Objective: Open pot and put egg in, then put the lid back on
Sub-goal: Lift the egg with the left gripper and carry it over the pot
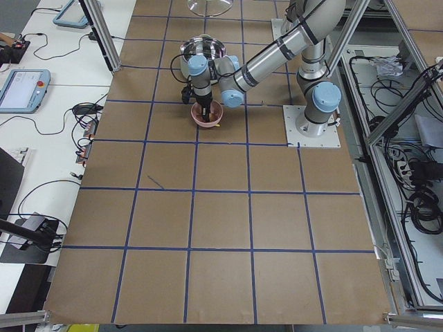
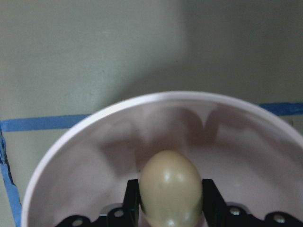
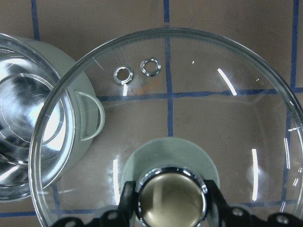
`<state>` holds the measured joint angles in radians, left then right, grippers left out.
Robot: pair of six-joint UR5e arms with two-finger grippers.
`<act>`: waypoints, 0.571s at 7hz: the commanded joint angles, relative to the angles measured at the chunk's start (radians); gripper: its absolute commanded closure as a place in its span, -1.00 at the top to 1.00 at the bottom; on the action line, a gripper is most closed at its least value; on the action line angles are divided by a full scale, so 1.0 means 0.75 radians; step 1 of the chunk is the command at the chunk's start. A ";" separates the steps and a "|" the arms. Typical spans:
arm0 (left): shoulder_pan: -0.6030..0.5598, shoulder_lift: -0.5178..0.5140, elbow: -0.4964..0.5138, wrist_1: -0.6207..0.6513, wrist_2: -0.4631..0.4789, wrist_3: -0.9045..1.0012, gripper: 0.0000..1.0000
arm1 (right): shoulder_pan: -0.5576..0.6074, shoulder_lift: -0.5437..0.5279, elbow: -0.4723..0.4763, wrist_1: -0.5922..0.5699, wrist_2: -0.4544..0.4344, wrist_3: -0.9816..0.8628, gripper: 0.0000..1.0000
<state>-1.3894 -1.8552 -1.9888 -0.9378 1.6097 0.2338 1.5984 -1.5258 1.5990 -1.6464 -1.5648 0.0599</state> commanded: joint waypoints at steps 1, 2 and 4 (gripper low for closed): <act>-0.070 0.102 0.119 -0.225 -0.005 -0.074 -0.33 | 0.000 -0.001 0.001 0.001 0.000 0.000 -0.27; -0.108 0.127 0.231 -0.370 -0.003 -0.135 -0.33 | 0.000 -0.001 0.005 0.001 0.000 0.000 -0.26; -0.239 0.122 0.346 -0.415 -0.003 -0.323 -0.33 | -0.008 -0.005 0.018 -0.004 0.000 -0.002 -0.26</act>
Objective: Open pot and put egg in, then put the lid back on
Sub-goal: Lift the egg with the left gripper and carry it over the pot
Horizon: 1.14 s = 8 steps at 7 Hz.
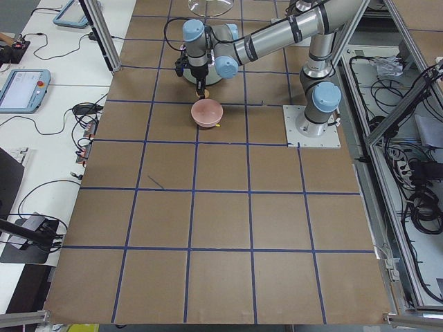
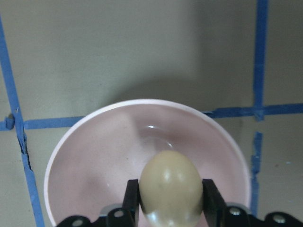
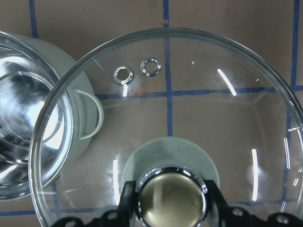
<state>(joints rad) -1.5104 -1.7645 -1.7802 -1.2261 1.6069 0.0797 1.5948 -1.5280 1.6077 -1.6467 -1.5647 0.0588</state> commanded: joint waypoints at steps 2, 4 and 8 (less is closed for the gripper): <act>-0.315 -0.026 0.105 0.078 -0.003 -0.369 -0.33 | -0.003 0.000 0.008 -0.005 0.000 -0.001 -0.26; -0.511 -0.122 0.113 0.269 -0.003 -0.671 -0.33 | -0.003 0.000 0.014 -0.007 0.000 -0.001 -0.26; -0.649 -0.325 0.159 0.406 -0.009 -0.678 -0.33 | -0.001 -0.004 0.016 -0.009 0.000 0.001 -0.24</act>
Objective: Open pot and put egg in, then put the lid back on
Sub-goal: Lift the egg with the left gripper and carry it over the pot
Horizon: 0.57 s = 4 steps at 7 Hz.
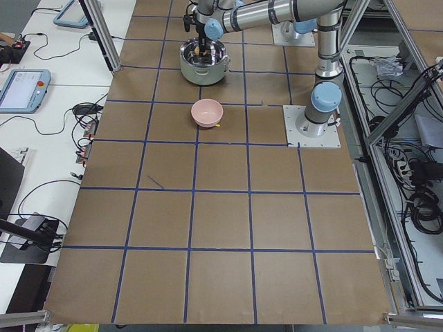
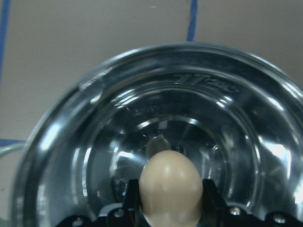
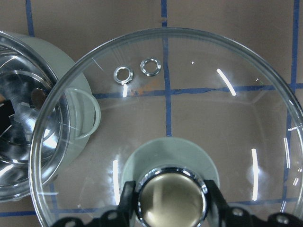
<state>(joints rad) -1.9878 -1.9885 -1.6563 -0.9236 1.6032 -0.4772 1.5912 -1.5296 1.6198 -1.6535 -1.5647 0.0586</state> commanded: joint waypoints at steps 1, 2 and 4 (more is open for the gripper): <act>-0.013 -0.032 -0.009 -0.024 -0.004 0.090 -0.33 | 0.004 -0.002 0.000 0.000 0.000 0.002 -0.24; -0.013 -0.034 -0.011 -0.033 -0.004 0.094 -0.33 | 0.010 -0.002 0.002 0.002 -0.002 0.004 -0.24; -0.013 -0.036 -0.015 -0.043 0.004 0.121 -0.33 | 0.028 0.000 -0.010 -0.008 0.004 0.022 -0.25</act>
